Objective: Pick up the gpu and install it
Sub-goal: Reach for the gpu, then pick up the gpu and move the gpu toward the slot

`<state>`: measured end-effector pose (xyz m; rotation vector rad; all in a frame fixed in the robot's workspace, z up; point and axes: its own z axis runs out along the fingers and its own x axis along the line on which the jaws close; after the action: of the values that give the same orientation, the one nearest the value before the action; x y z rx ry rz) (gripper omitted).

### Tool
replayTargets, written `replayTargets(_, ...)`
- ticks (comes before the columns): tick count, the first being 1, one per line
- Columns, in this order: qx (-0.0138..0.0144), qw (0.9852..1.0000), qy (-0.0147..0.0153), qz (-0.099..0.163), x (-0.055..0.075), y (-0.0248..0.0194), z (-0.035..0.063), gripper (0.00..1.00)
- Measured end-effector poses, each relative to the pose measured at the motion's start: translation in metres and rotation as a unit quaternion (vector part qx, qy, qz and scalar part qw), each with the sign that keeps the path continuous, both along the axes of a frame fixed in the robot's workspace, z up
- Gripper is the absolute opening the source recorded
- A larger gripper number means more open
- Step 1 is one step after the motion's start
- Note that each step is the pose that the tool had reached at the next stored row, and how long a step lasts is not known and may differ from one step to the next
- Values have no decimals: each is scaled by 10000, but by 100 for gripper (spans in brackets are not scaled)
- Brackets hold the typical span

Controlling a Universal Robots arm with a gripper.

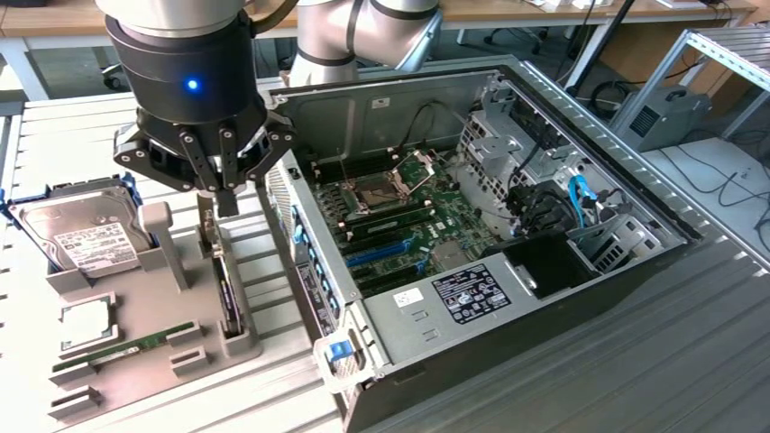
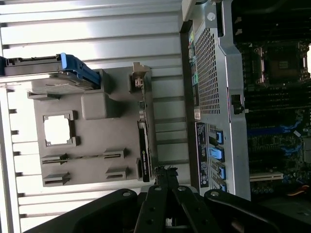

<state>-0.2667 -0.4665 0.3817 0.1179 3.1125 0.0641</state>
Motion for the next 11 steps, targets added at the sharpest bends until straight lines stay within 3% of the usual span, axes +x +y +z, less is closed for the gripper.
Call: replayTargets(11, 0, 10000, 0, 0, 0, 0, 0, 11)
